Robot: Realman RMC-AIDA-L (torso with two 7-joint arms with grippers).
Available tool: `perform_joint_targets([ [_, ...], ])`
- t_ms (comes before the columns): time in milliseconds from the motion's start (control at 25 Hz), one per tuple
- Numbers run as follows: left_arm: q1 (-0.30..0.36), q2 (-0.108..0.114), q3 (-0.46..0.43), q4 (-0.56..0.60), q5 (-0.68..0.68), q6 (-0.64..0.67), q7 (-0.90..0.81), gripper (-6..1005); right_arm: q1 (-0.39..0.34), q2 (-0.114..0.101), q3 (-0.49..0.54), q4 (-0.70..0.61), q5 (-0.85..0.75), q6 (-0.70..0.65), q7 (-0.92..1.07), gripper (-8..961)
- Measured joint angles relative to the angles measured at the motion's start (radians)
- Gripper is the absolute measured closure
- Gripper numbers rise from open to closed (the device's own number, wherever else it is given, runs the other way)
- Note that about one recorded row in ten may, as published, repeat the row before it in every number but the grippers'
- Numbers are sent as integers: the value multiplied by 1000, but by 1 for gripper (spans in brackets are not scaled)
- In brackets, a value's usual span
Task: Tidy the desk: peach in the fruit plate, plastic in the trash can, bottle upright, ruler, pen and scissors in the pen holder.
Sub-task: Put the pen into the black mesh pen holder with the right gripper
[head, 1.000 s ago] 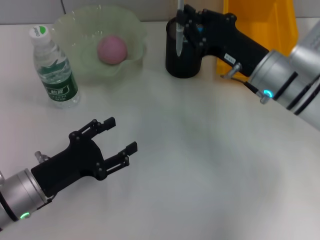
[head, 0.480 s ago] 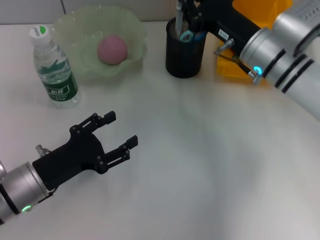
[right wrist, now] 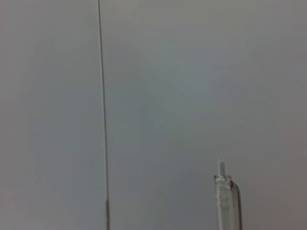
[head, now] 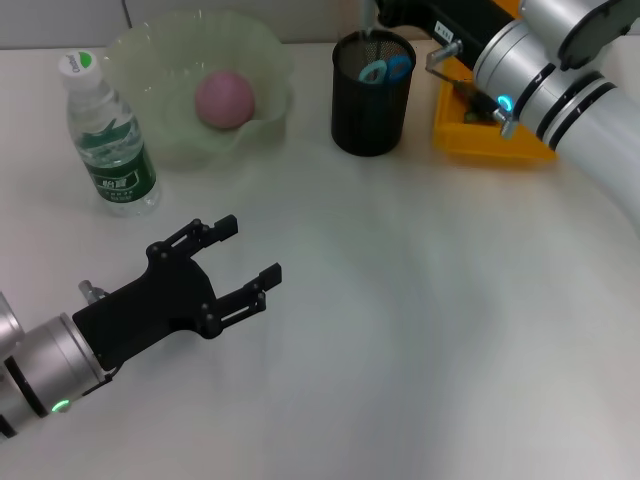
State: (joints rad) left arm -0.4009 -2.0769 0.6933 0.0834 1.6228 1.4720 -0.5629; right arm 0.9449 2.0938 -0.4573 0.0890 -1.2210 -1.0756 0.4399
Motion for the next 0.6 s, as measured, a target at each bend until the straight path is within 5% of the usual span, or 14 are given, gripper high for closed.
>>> perform_joint_targets([
  [600,-11,2,-1,3,-6,-1,-11,195,55,0,24,0,-8,164,-32,824],
])
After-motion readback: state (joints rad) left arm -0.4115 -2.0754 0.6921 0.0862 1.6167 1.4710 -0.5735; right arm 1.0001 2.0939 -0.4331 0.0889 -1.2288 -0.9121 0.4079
